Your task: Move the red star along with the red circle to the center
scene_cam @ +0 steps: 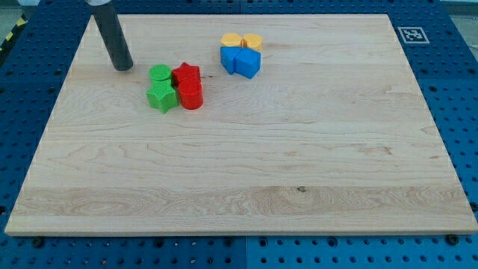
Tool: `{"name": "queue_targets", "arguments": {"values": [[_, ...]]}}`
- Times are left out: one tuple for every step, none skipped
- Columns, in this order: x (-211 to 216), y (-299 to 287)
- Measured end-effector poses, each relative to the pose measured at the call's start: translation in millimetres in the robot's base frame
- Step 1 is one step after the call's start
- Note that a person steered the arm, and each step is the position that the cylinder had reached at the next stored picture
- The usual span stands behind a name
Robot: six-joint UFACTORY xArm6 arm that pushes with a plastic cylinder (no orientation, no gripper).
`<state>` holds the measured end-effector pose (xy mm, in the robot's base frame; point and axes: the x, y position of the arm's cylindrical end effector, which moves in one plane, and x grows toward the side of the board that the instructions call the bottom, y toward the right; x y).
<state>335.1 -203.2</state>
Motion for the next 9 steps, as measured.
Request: {"name": "queue_targets", "arguments": {"values": [[0.0, 30.2], [0.0, 53.8], [9.4, 71.6], [15.2, 83.5], [18.1, 86.2], [34.7, 86.7], [38.3, 86.7], [44.5, 87.5], [59.5, 88.4]]}}
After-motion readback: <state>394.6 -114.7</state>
